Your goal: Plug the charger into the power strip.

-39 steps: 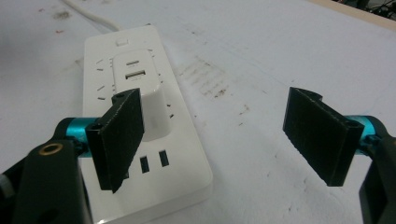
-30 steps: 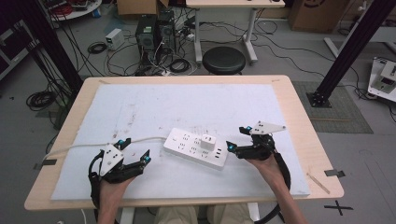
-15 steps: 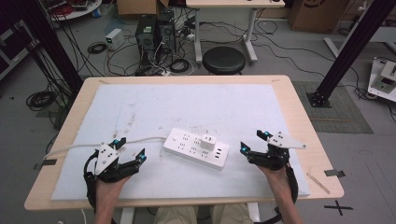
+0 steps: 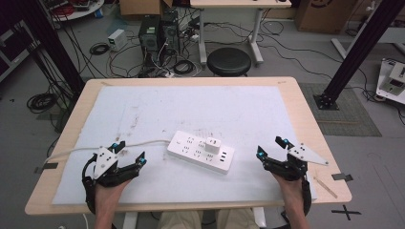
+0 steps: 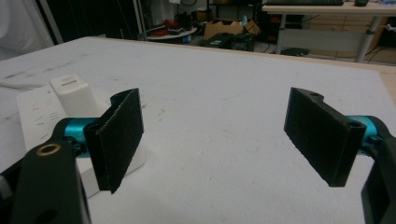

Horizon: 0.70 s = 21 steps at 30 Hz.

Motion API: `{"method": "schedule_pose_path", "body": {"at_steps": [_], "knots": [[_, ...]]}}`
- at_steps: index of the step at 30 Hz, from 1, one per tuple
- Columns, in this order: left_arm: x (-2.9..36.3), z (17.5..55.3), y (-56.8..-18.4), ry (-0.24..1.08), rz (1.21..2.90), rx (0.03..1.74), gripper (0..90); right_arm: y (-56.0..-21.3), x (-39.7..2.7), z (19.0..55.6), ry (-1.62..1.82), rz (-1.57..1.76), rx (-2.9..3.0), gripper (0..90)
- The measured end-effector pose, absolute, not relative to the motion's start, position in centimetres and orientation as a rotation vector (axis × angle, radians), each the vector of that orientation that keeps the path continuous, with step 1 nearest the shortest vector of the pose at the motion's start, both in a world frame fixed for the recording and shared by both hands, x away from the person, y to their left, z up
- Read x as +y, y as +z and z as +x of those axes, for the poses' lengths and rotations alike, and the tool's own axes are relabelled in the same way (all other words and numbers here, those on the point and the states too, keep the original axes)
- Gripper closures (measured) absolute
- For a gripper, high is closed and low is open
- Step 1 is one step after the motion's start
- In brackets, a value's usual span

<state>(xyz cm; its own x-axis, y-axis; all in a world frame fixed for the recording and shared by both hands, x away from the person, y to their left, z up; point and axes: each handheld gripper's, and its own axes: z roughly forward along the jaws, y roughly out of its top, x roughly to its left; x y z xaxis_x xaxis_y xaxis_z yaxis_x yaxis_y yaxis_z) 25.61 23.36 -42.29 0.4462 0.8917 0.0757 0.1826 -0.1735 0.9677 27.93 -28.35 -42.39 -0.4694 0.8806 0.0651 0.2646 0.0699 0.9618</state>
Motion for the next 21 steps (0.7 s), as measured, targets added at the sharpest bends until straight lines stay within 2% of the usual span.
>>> {"method": "schedule_pose_path", "body": {"at_steps": [21], "knots": [[22.94,25.82,-42.43,0.827,1.649,0.940,22.0,-42.81,-28.62,28.12,1.412,1.143,1.806,20.5]]}}
